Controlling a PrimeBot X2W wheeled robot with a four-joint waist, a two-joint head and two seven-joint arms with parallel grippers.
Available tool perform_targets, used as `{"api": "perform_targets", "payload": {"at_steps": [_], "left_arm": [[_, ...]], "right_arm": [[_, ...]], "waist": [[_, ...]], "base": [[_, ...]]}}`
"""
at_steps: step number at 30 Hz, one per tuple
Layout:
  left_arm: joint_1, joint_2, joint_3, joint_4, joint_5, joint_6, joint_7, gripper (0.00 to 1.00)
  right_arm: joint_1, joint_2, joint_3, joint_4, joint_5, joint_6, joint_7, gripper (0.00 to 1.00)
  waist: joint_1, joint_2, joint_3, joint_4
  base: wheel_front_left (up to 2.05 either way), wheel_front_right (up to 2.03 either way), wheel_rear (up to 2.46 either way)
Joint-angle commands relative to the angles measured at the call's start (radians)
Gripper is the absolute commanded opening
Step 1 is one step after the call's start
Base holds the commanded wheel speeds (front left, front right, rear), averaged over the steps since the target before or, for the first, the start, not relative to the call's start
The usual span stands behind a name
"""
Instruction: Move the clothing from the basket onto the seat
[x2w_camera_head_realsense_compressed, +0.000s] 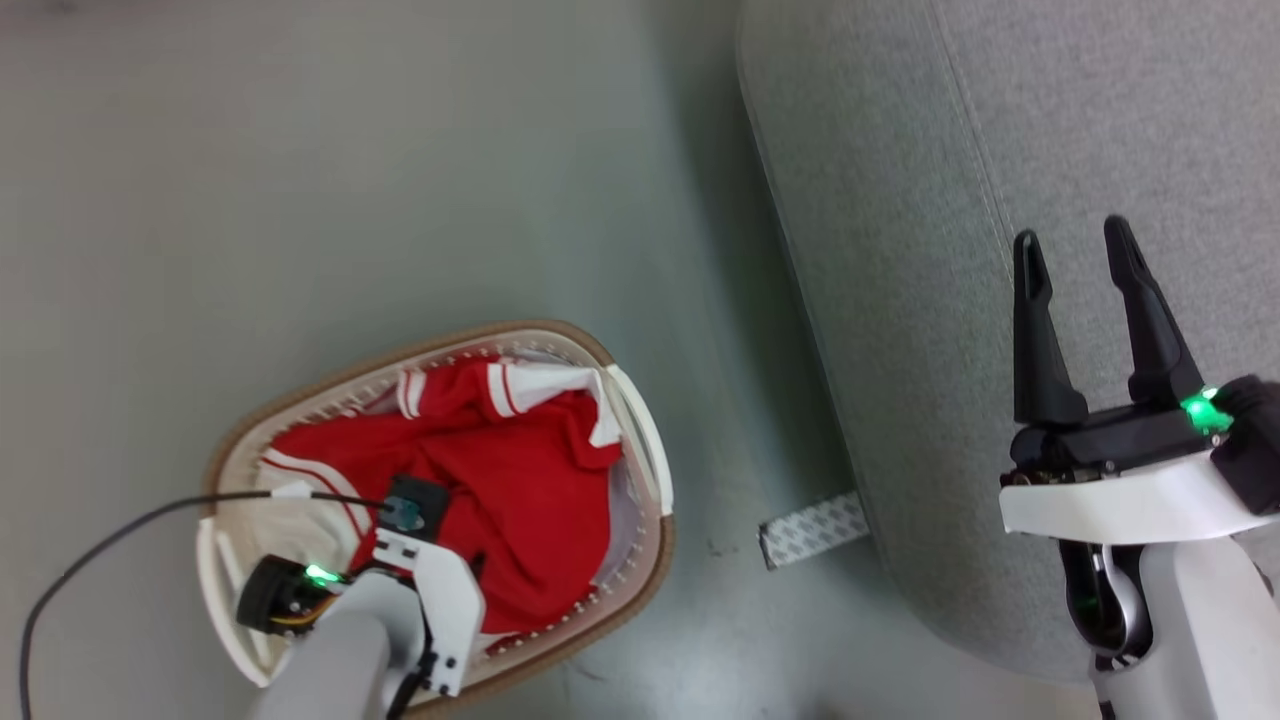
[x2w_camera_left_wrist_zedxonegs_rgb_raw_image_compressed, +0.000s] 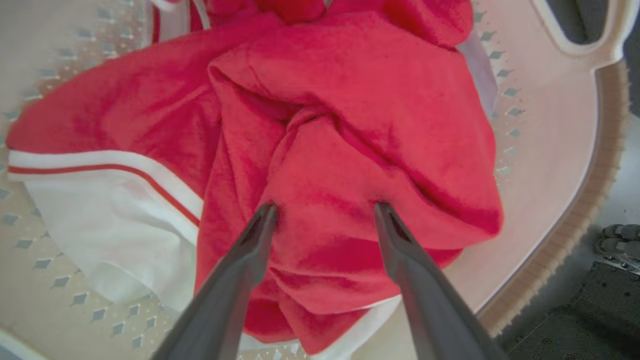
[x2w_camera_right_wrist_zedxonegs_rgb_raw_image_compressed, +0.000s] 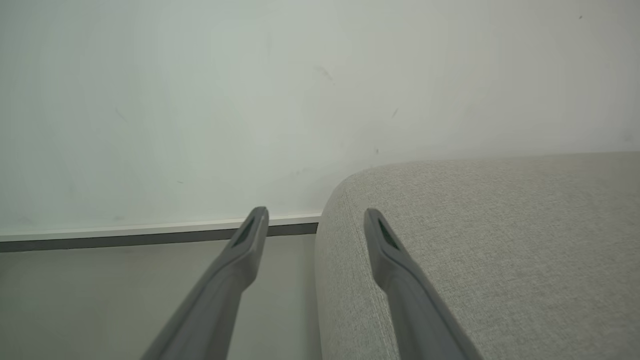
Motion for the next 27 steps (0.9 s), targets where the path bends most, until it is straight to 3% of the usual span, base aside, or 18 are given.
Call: {"api": "perform_targets", "payload": {"at_steps": [1,5,10,11,12,13,14,20,27], "left_arm": [[-0.019,0.021,0.001,0.017,-0.002,0.007,0.006,1.00],[-0.046,0.039,-0.005,0.051,0.008,0.024,0.005,1.00],[-0.067,0.036,-0.030,0.088,0.014,0.007,-0.012,1.00],[-0.070,0.032,-0.035,0.096,0.013,0.003,-0.018,0.88],[-0.074,0.027,-0.039,0.103,0.011,-0.004,-0.025,0.44],[-0.077,0.023,-0.046,0.110,0.011,-0.007,-0.032,0.05],[-0.080,0.020,-0.050,0.117,0.011,-0.010,-0.039,0.00],[-0.092,-0.008,-0.044,0.143,-0.032,-0.023,-0.113,0.00],[-0.053,-0.042,-0.019,0.142,-0.109,-0.038,-0.221,0.00]], "right_arm": [[-0.022,-0.001,0.004,-0.009,0.012,-0.002,-0.002,1.00],[-0.044,-0.001,0.010,-0.021,0.034,-0.002,-0.002,1.00],[-0.047,-0.001,0.014,-0.026,0.039,-0.002,-0.002,1.00],[-0.046,-0.001,0.013,-0.026,0.038,-0.002,-0.002,1.00],[-0.045,-0.001,0.013,-0.025,0.037,-0.002,-0.002,1.00],[-0.045,-0.001,0.012,-0.024,0.036,-0.002,-0.002,1.00],[-0.045,-0.001,0.013,-0.023,0.035,-0.002,-0.002,1.00],[-0.035,-0.001,-0.002,-0.006,0.013,-0.002,-0.002,1.00],[0.017,-0.001,-0.034,0.024,-0.016,-0.002,-0.002,1.00]], "waist": [[-0.0001,0.0000,0.048,-0.034],[-0.0001,0.0000,0.091,-0.057],[-0.0001,0.0000,0.113,-0.067],[-0.0001,0.0000,0.115,-0.067],[-0.0001,0.0000,0.116,-0.067],[-0.0001,0.0000,0.117,-0.067],[-0.0001,0.0000,0.116,-0.067],[-0.0001,0.0000,0.071,-0.045],[-0.0001,0.0000,-0.060,0.020]], "base": [[0.00,0.00,0.00],[0.00,0.00,0.00],[0.00,0.00,0.00],[0.00,0.00,0.00],[0.00,0.00,0.00],[0.00,0.00,0.00],[0.00,0.00,0.00],[0.00,0.00,0.00],[0.00,0.00,0.00]]}}
